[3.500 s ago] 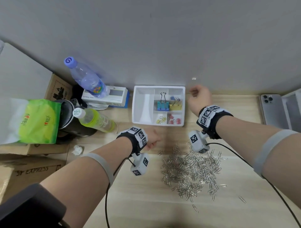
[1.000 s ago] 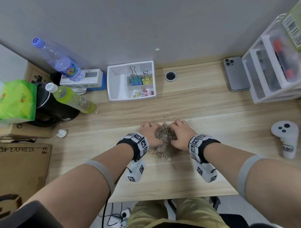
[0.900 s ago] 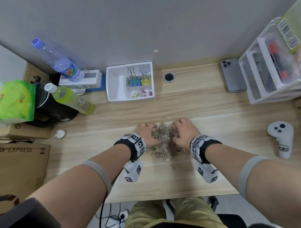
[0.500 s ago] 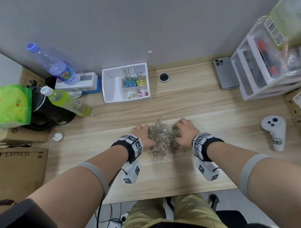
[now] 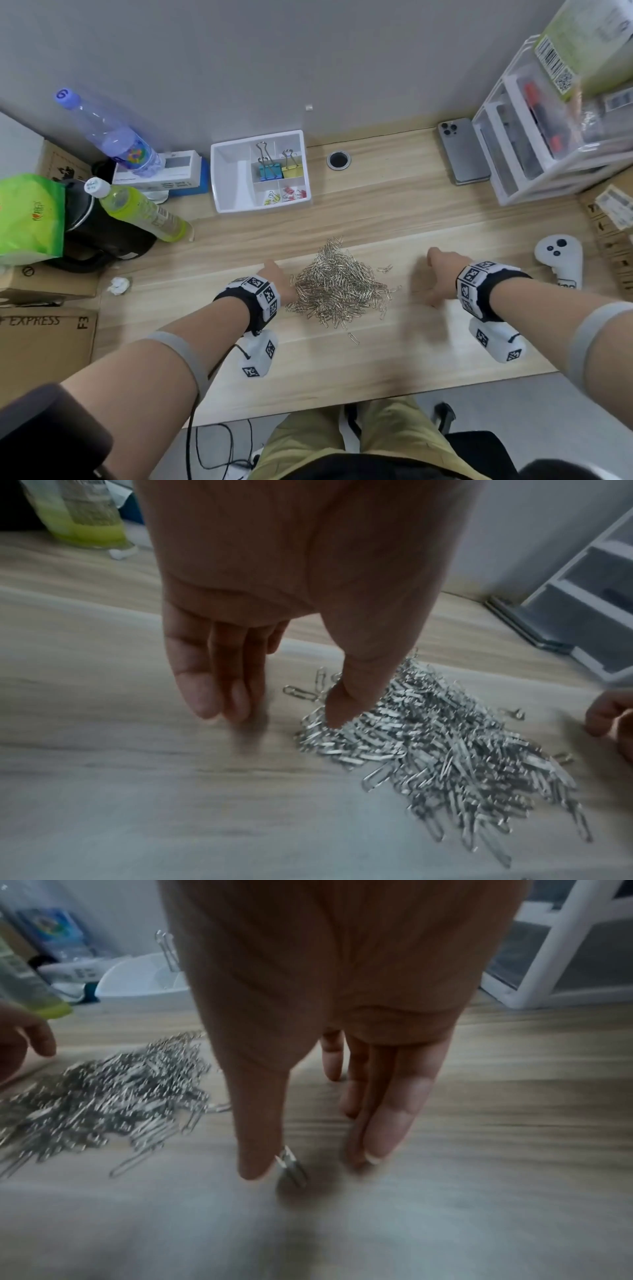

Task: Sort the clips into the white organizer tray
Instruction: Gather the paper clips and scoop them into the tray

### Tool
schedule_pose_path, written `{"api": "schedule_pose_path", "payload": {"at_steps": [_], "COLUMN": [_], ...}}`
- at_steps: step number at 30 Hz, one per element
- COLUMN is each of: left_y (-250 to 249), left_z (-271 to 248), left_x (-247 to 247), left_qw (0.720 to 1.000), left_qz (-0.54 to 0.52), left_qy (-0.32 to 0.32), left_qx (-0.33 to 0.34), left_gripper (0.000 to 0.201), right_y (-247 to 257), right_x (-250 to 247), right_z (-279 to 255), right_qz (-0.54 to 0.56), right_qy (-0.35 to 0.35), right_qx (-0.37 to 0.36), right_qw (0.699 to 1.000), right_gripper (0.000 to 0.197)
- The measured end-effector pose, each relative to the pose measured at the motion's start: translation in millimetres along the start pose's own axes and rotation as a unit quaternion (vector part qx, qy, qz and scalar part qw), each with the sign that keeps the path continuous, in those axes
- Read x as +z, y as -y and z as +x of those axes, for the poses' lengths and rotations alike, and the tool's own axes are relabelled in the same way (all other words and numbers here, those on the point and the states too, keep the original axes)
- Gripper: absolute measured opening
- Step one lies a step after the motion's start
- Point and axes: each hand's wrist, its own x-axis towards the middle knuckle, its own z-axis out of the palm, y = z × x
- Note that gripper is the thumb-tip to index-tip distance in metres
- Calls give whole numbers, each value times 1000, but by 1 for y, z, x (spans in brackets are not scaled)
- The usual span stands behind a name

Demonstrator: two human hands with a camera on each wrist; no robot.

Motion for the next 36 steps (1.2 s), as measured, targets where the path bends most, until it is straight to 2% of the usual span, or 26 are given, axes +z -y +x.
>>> {"api": "schedule_pose_path", "payload": {"at_steps": [2, 5, 7, 9, 11, 15, 18, 23, 25, 28, 31, 34, 36], "left_y": [6, 10, 9, 7, 4, 4, 7, 16, 18, 9, -7, -18, -18], "left_z": [0, 0, 1, 0, -2, -7, -6, -10, -13, -15, -18, -19, -21], "left_x": [5, 14, 19, 22, 23, 23, 22, 20, 19, 21, 24, 27, 26], "left_qw": [1000, 1000, 999, 999, 999, 997, 998, 999, 998, 995, 994, 992, 994], "left_qz": [1, 13, -8, -13, -9, -3, -4, 1, 18, 55, 50, 62, 54], "left_qy": [6, 12, 33, 48, 37, 21, 22, -22, -26, 7, 32, 33, 26], "left_qx": [-23, -20, -14, 4, 35, 69, 64, 42, 55, 79, 95, 110, 96], "left_gripper": [93, 84, 79, 84, 91, 84, 88, 99, 97, 93, 89, 99, 97], "right_y": [1, 12, 20, 30, 43, 74, 76, 51, 47, 58, 78, 91, 90], "right_x": [6, 15, 21, 29, 35, 36, 30, 19, 18, 22, 31, 37, 36], "right_z": [-1, -1, 1, 7, 12, 17, 18, 18, 18, 18, 19, 19, 18], "right_qz": [-40, -37, 1, 61, 129, 211, 190, 107, 84, 107, 140, 131, 132], "right_qy": [16, 6, -8, -29, -53, -87, -99, -96, -91, -101, -98, -88, -79], "right_qx": [-5, -20, -45, -74, -103, -149, -157, -105, -104, -155, -196, -213, -208], "right_qw": [999, 999, 999, 995, 985, 962, 964, 984, 987, 977, 966, 964, 966], "right_gripper": [80, 66, 54, 49, 47, 37, 45, 88, 84, 66, 56, 58, 65]}}
